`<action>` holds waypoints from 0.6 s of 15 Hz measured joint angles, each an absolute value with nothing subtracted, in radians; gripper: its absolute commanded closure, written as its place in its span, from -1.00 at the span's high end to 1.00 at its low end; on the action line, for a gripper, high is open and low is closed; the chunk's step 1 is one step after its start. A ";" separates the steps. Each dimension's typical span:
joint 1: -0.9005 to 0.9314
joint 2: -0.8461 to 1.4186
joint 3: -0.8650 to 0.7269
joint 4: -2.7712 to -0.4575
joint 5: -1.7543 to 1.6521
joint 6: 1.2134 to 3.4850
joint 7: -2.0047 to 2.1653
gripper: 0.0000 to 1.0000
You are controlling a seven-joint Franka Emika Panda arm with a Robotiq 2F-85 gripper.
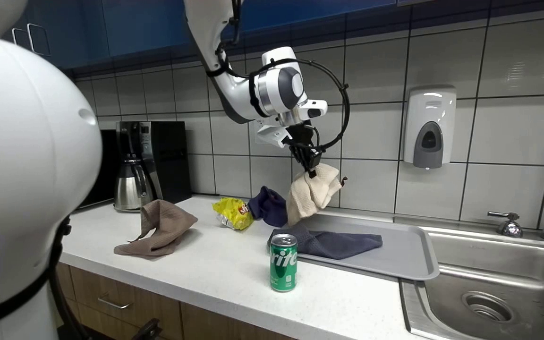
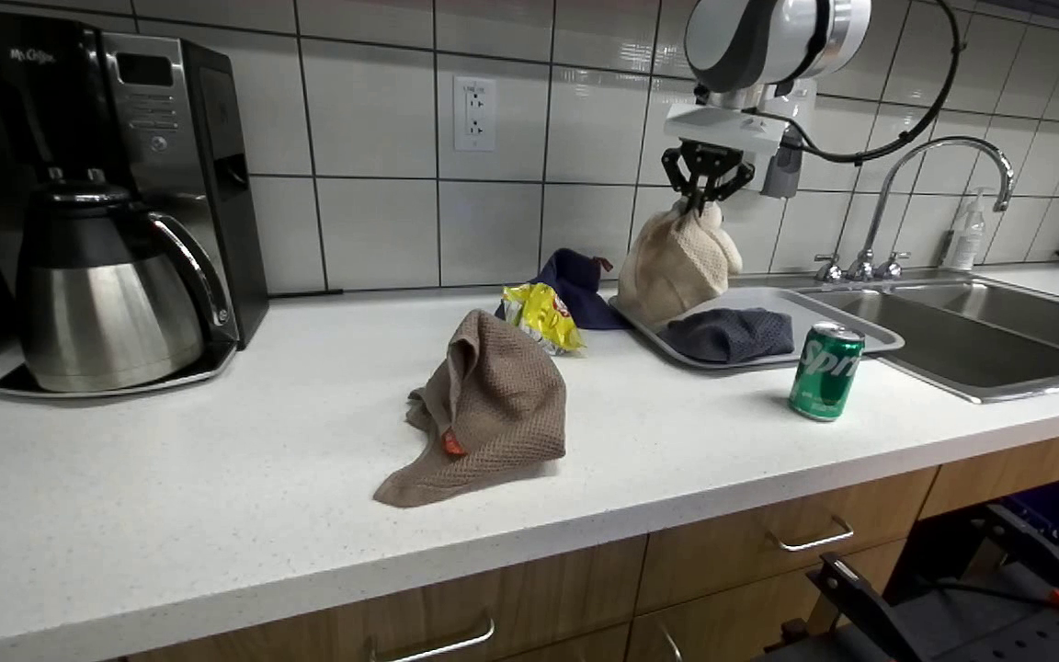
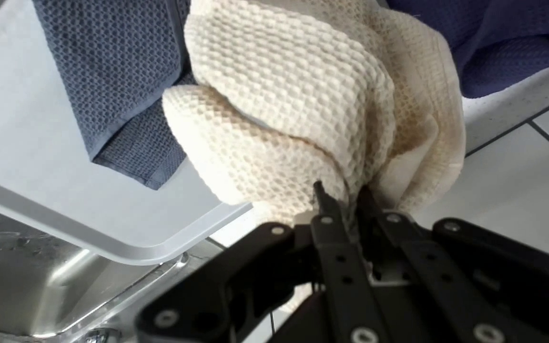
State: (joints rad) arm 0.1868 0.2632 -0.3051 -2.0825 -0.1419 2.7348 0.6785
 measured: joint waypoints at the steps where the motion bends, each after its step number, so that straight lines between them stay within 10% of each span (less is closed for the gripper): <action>1: 0.187 0.242 -0.302 -2.100 -0.162 2.735 0.694 -0.93; 9: 0.174 0.056 -0.238 -2.268 -0.291 2.735 0.791 -0.93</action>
